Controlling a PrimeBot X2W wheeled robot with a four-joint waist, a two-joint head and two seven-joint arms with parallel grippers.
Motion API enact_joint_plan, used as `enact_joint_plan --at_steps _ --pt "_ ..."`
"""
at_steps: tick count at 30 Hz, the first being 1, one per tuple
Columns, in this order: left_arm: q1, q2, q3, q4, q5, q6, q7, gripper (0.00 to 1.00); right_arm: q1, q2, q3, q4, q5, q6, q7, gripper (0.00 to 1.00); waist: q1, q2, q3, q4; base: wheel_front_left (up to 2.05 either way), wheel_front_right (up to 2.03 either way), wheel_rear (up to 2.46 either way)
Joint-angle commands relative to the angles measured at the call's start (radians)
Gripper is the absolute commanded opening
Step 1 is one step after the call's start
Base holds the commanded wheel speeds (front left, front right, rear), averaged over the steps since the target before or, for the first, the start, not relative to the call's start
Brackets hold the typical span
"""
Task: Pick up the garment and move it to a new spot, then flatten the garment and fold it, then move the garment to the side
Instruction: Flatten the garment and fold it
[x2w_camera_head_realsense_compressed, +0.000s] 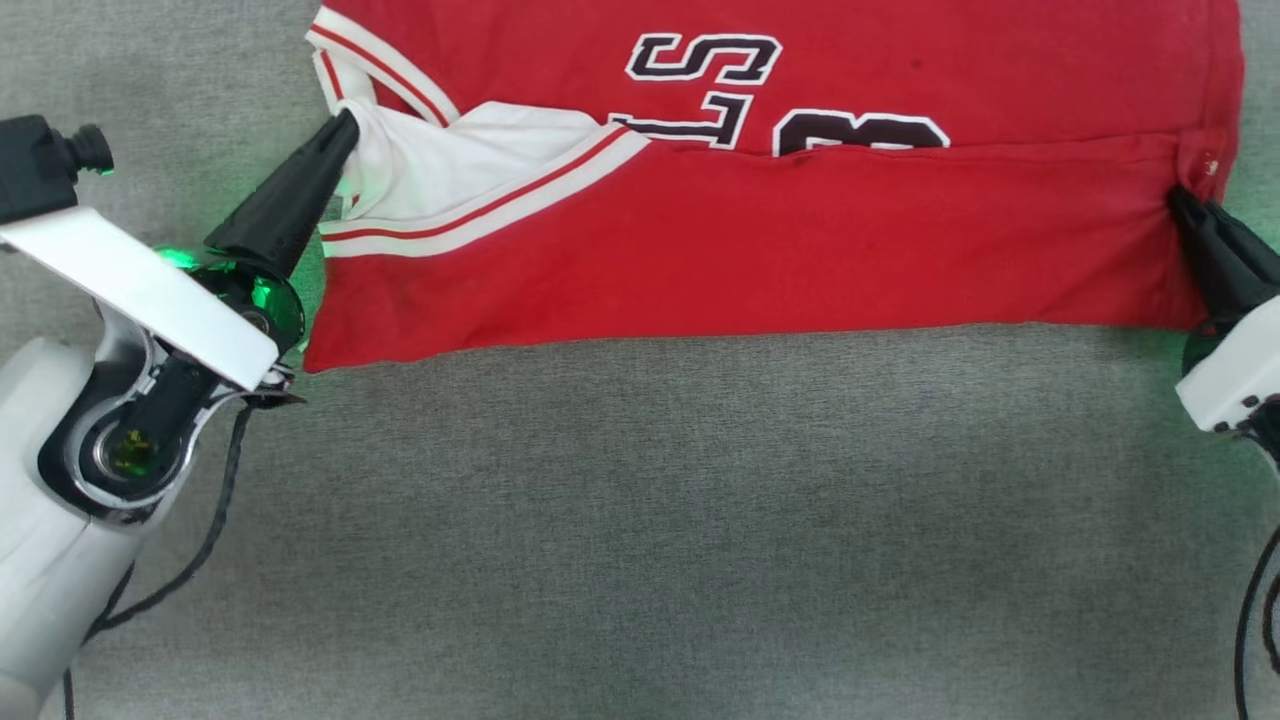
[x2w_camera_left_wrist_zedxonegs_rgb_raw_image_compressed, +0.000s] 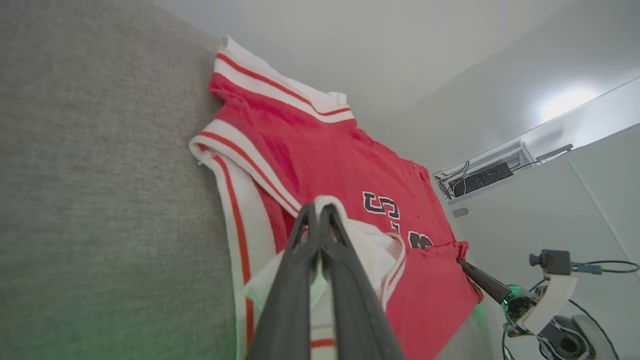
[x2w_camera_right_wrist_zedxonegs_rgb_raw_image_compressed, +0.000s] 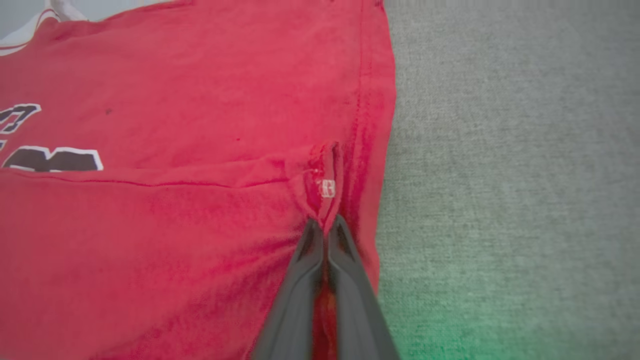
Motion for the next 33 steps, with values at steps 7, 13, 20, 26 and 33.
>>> enact_joint_plan --at_steps 7,13,20,26,33 --pt "-0.064 0.067 -0.077 0.040 0.123 0.003 -0.030 1.00 -0.002 -0.001 0.014 0.023 -0.011 -0.001 -0.051 1.00 0.0000 0.0000 -0.052 -0.004 0.00 0.00 0.00" --pt "-0.117 0.181 -0.180 0.013 0.237 0.003 0.030 1.00 0.030 -0.003 0.000 -0.003 -0.019 -0.001 -0.057 1.00 0.0000 0.0000 -0.107 0.003 0.00 0.00 0.00" --pt "-0.148 0.253 -0.307 -0.046 0.203 0.005 0.328 1.00 0.058 0.009 0.002 -0.017 -0.014 -0.001 -0.053 1.00 0.0000 0.0000 -0.122 -0.002 0.00 0.00 0.00" --pt "-0.158 0.230 -0.335 -0.024 0.124 0.020 0.462 1.00 0.046 0.023 0.021 -0.016 -0.005 -0.001 -0.057 1.00 0.0000 0.0000 -0.097 -0.030 0.00 0.00 0.00" --pt "-0.147 0.190 -0.388 0.081 0.099 0.026 0.565 1.00 0.027 0.021 0.043 -0.003 -0.002 -0.001 -0.061 1.00 0.0000 0.0000 -0.075 -0.059 0.00 0.00 0.00"
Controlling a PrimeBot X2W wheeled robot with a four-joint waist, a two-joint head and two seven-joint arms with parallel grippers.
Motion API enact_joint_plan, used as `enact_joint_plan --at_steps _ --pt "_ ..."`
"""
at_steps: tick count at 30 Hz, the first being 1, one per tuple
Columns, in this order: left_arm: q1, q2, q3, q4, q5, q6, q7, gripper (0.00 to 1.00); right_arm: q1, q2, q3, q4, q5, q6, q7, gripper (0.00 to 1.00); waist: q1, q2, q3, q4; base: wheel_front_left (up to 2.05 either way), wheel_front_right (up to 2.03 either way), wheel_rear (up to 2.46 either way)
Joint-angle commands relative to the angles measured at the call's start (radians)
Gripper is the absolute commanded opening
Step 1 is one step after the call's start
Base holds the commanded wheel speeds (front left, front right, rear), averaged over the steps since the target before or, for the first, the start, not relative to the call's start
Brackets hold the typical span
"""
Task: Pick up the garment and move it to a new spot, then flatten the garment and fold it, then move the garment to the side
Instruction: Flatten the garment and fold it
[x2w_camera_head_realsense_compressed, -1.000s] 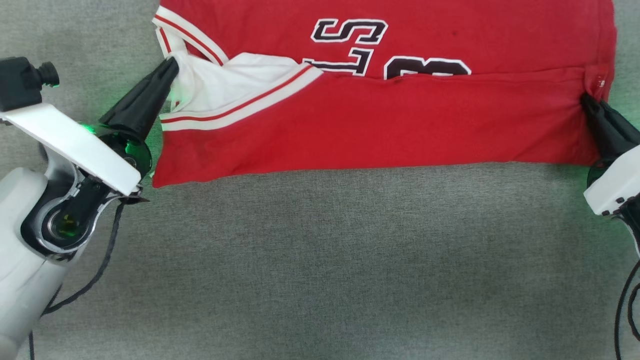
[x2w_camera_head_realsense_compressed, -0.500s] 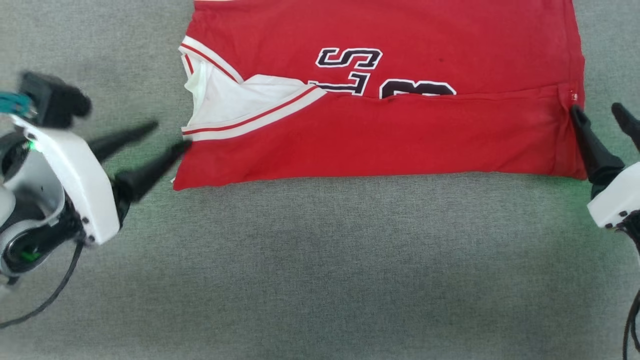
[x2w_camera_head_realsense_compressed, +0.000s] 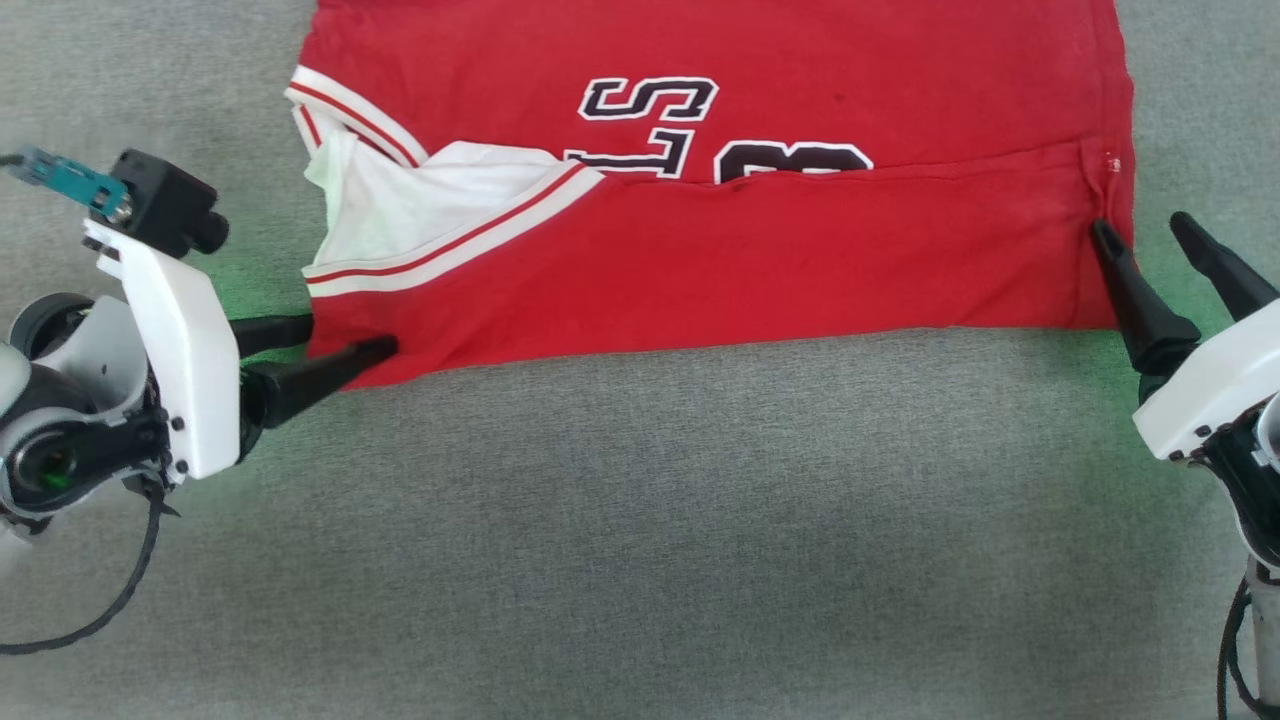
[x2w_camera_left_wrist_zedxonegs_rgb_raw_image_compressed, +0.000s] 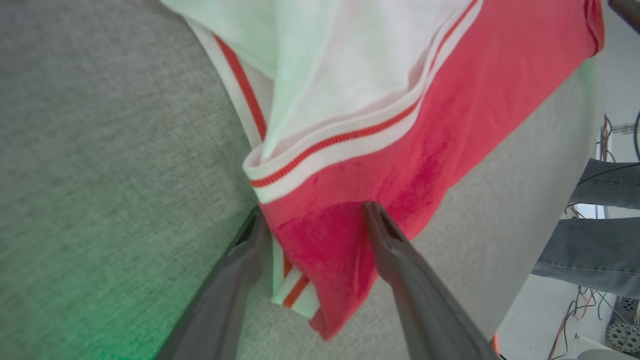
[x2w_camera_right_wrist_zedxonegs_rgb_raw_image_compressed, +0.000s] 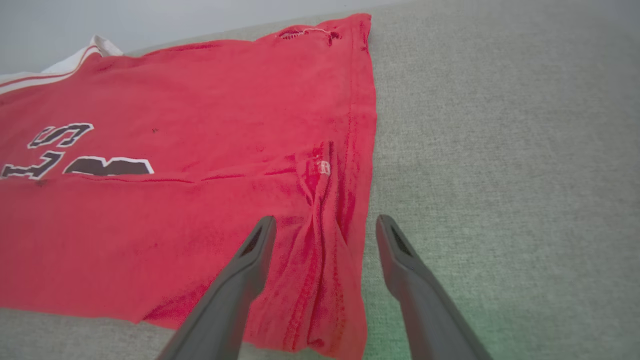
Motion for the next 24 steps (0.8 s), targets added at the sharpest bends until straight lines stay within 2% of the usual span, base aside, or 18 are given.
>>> enact_joint_plan --at_steps 1,2,4,12,16,17,18,19,20,24 --pt "0.032 -0.029 -0.035 0.032 -0.007 0.006 0.017 0.88 -0.012 -0.005 0.004 -0.002 0.003 -0.001 0.002 1.00 0.0001 -0.0001 0.005 -0.008 0.00 0.00 0.00" --pt "0.033 -0.036 -0.033 0.035 -0.018 0.004 0.020 0.40 -0.012 -0.010 0.011 -0.001 0.004 -0.001 0.011 1.00 0.0001 -0.0001 0.006 -0.010 0.00 0.00 0.00" --pt "0.034 -0.048 -0.032 0.026 -0.035 -0.005 0.023 0.00 -0.006 -0.025 0.028 -0.003 0.011 -0.001 0.038 1.00 0.0001 -0.0001 0.006 -0.013 0.00 0.00 0.00" --pt "0.029 -0.053 -0.022 -0.017 -0.028 -0.016 -0.019 0.00 0.009 -0.133 0.088 -0.047 0.034 -0.001 0.292 1.00 0.0001 -0.0001 0.014 0.001 0.00 0.00 0.00" --pt "0.020 -0.063 -0.019 -0.033 -0.017 -0.015 -0.046 0.00 -0.014 -0.144 0.110 -0.040 0.050 -0.001 0.396 1.00 0.0001 -0.0001 0.025 0.014 0.00 0.00 0.00" --pt "0.019 -0.065 -0.019 -0.034 -0.013 -0.014 -0.054 0.00 -0.018 -0.150 0.121 -0.037 0.049 0.000 0.415 0.82 0.0001 -0.0001 0.026 0.018 0.00 0.00 0.00" --pt "0.017 -0.071 -0.021 -0.035 -0.011 -0.014 -0.061 0.00 -0.020 -0.153 0.126 -0.036 0.048 0.000 0.426 0.34 0.0001 -0.0001 0.027 0.023 0.00 0.00 0.00" --pt "0.018 -0.077 -0.022 -0.037 -0.012 -0.014 -0.069 0.00 -0.022 -0.153 0.124 -0.034 0.048 0.000 0.432 0.05 0.0001 -0.0001 0.026 0.028 0.00 0.00 0.00" --pt "0.021 -0.079 -0.024 -0.039 -0.012 -0.014 -0.075 0.00 -0.024 -0.153 0.122 -0.033 0.049 0.000 0.435 0.00 0.0001 -0.0001 0.025 0.031 0.00 0.00 0.00" --pt "0.043 -0.070 -0.033 -0.054 -0.013 -0.014 -0.107 0.00 -0.013 -0.164 0.108 -0.040 0.053 -0.001 0.438 0.00 0.0001 -0.0001 0.003 0.044 0.00 0.00 0.00"
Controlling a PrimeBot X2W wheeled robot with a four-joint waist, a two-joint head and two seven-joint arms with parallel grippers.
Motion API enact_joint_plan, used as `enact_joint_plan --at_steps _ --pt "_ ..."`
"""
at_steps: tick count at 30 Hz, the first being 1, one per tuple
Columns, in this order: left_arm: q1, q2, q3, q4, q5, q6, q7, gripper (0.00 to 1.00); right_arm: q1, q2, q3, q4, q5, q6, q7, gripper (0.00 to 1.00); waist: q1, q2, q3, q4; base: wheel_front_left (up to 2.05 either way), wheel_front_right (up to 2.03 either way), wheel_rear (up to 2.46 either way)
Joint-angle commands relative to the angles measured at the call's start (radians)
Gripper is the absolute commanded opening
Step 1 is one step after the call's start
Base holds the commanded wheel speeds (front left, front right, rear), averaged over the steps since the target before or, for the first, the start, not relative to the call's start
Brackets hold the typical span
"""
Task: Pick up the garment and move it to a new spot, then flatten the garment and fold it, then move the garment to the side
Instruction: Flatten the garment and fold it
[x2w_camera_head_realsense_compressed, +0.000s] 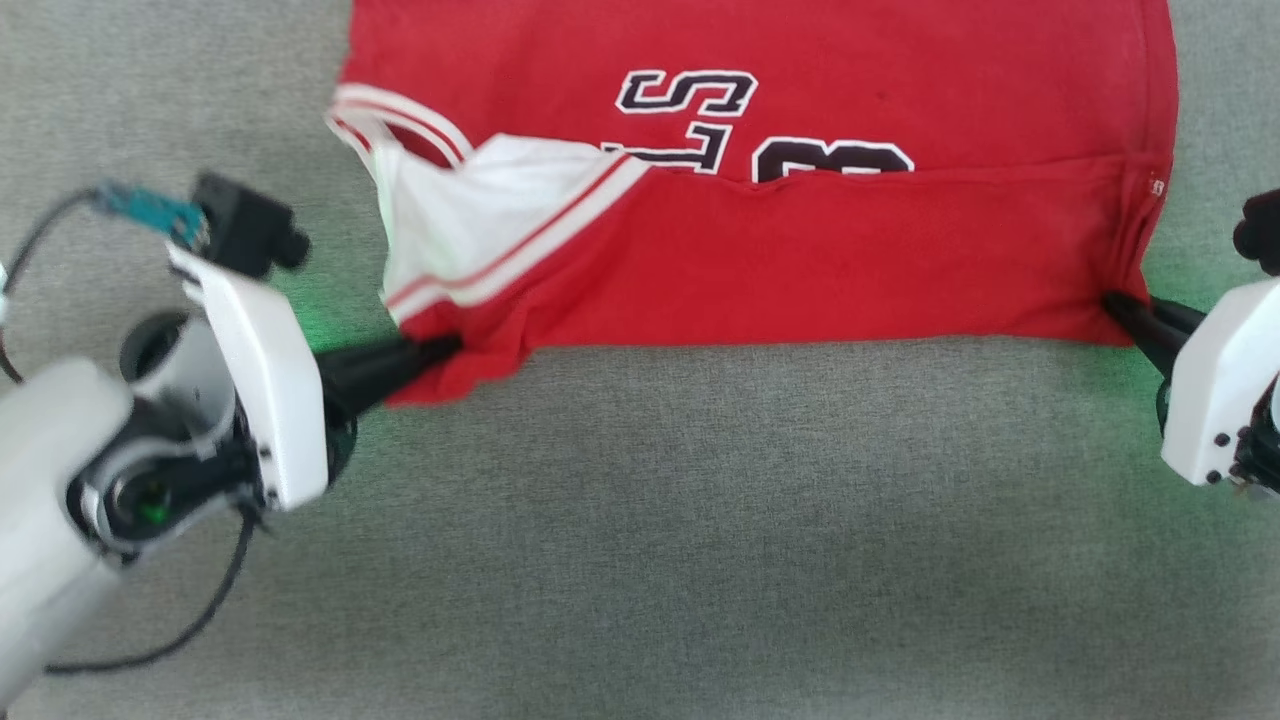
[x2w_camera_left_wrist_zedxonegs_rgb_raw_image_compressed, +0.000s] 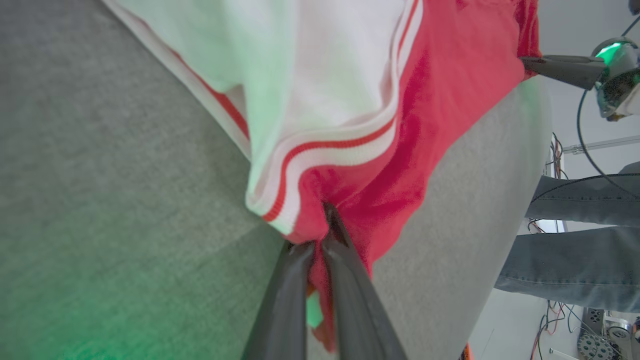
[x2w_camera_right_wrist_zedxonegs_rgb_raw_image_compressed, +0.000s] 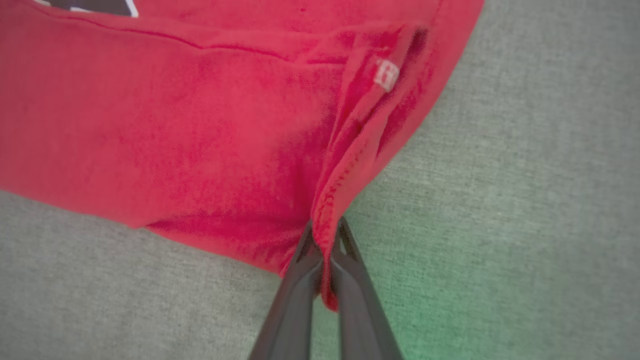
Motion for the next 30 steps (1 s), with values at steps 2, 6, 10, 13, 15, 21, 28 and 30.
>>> enact_joint_plan --at_steps 2,6,10,13,15,21,28,30 --pt "0.048 0.017 -0.021 -0.015 0.005 0.002 -0.015 0.00 0.034 -0.014 -0.005 0.006 0.006 -0.001 0.011 0.00 0.0000 0.0000 -0.024 0.009 0.00 0.00 0.00" --pt "0.108 0.068 -0.033 -0.077 -0.004 0.002 -0.064 0.00 0.077 -0.037 -0.024 -0.027 0.020 -0.001 0.022 0.00 0.0000 0.0000 -0.056 0.016 0.00 0.00 0.00" --pt "0.185 0.132 -0.052 -0.151 0.007 0.002 -0.121 0.00 0.155 -0.075 -0.035 -0.064 0.049 -0.001 0.056 0.00 0.0000 0.0000 -0.078 0.022 0.00 0.00 0.00" --pt "0.245 0.167 -0.070 -0.204 0.008 0.002 -0.163 0.00 0.225 -0.104 -0.055 -0.088 0.078 -0.001 0.084 0.00 0.0000 0.0000 -0.088 0.027 0.00 0.00 0.00" --pt "0.277 0.184 -0.076 -0.229 0.008 0.002 -0.193 0.00 0.267 -0.117 -0.074 -0.106 0.093 -0.001 0.098 0.00 0.0000 0.0000 -0.090 0.031 0.00 0.00 0.00" --pt "0.303 0.168 -0.080 -0.241 0.042 0.008 -0.246 0.05 0.331 -0.105 -0.133 -0.173 0.084 -0.001 0.074 0.30 0.0000 0.0000 -0.093 0.042 0.00 0.00 0.00" --pt "0.300 0.176 -0.033 -0.230 0.046 0.020 -0.340 1.00 0.303 -0.048 -0.172 -0.203 0.029 -0.001 -0.034 1.00 0.0000 0.0000 -0.104 0.027 0.00 0.00 0.00" --pt "0.291 0.188 -0.007 -0.210 0.060 0.035 -0.386 1.00 0.277 -0.017 -0.170 -0.215 -0.003 -0.001 -0.104 1.00 0.0000 0.0000 -0.104 0.017 0.00 0.00 0.00"
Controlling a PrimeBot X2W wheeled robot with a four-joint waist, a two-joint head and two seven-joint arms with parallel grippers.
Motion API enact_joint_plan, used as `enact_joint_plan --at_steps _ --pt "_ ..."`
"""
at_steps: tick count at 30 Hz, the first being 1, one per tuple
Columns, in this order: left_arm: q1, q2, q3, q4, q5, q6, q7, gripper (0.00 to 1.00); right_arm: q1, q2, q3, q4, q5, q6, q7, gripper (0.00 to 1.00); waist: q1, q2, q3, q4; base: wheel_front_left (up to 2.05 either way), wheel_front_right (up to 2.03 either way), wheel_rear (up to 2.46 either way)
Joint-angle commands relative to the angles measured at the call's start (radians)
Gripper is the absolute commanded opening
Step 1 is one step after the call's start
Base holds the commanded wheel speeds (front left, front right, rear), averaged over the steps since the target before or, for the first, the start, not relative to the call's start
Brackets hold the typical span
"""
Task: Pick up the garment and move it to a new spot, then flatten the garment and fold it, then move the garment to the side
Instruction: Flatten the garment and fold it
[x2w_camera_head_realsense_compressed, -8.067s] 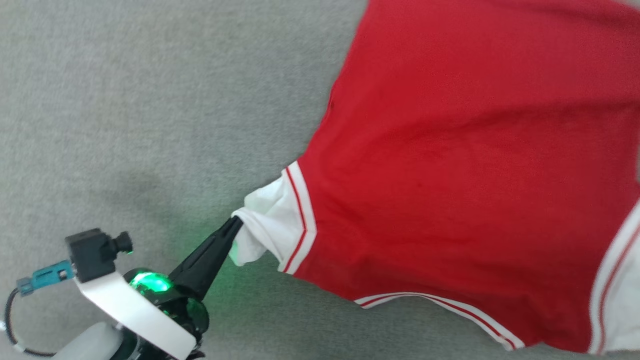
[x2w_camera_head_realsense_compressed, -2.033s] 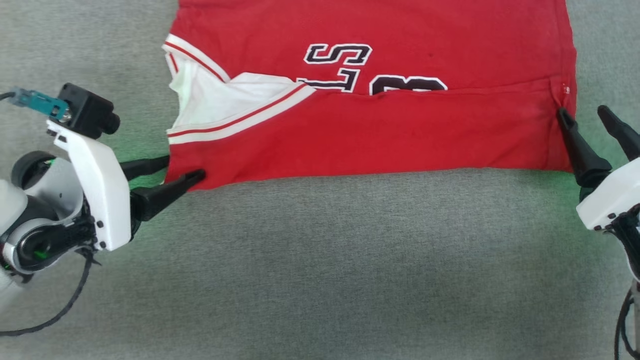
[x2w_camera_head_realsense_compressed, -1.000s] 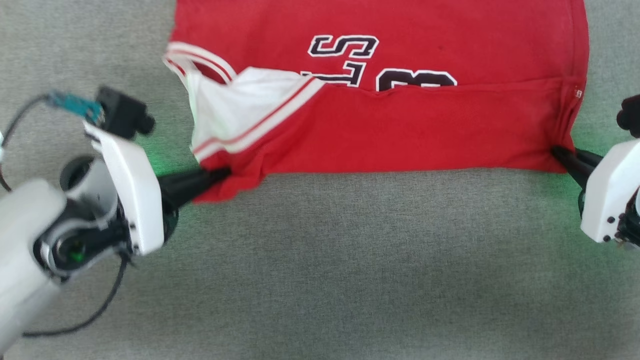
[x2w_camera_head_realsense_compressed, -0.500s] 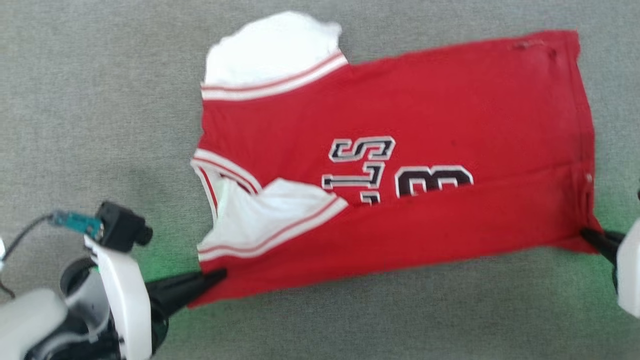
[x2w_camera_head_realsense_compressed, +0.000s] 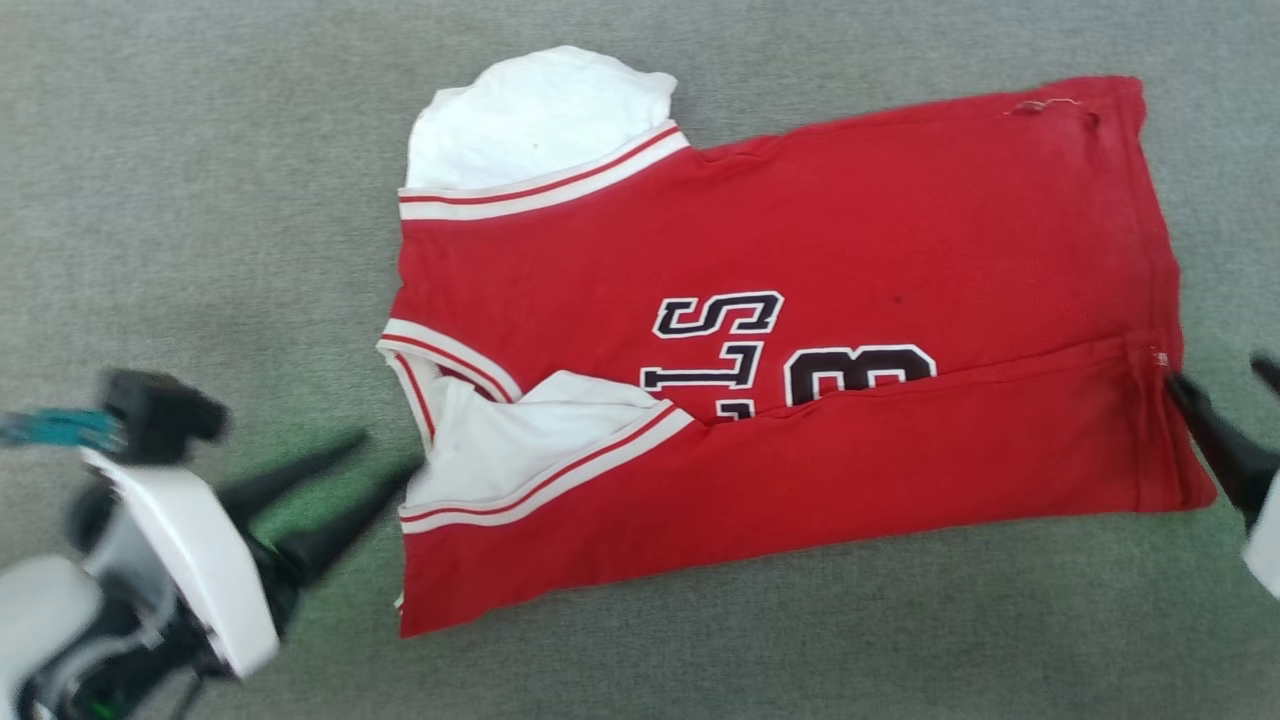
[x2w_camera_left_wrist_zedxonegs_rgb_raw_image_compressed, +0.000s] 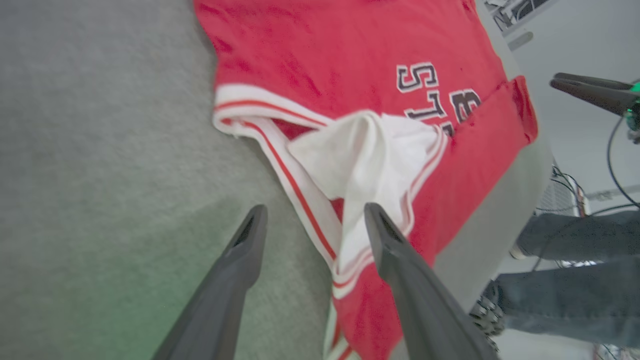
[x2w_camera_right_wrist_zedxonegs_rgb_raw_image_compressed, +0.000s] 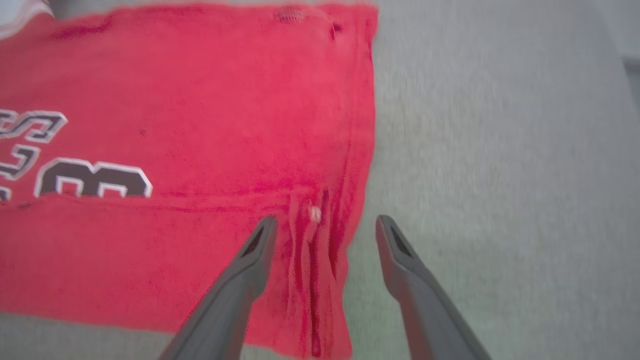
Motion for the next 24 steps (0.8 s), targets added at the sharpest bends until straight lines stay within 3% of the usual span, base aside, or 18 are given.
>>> enact_joint_plan --at_steps 1,7,14,17,24 --pt "-0.017 0.005 0.022 0.019 0.020 0.013 -0.034 1.00 -0.030 0.025 0.006 -0.008 -0.029 0.000 -0.059 1.00 0.0000 0.0000 0.001 -0.011 0.00 0.00 0.00" --pt "-0.095 -0.021 0.120 0.142 0.029 0.049 -0.151 1.00 -0.110 0.121 0.091 0.023 -0.140 0.000 -0.340 1.00 0.0000 0.0000 0.021 -0.062 0.00 0.00 0.00" --pt "-0.296 -0.082 0.200 0.339 0.039 0.039 -0.119 1.00 -0.185 0.246 0.148 0.079 -0.222 0.000 -0.605 1.00 0.0000 0.0000 0.059 -0.150 0.00 0.00 0.00" --pt "-0.386 -0.098 0.188 0.409 0.052 0.026 -0.027 1.00 -0.202 0.287 0.152 0.092 -0.243 0.000 -0.673 1.00 0.0000 0.0000 0.074 -0.186 0.00 0.00 0.00" --pt "-0.544 -0.114 0.101 0.526 0.033 -0.004 0.354 1.00 -0.207 0.329 0.159 0.105 -0.254 0.000 -0.735 1.00 0.0000 0.0000 0.105 -0.239 0.00 0.00 0.00"
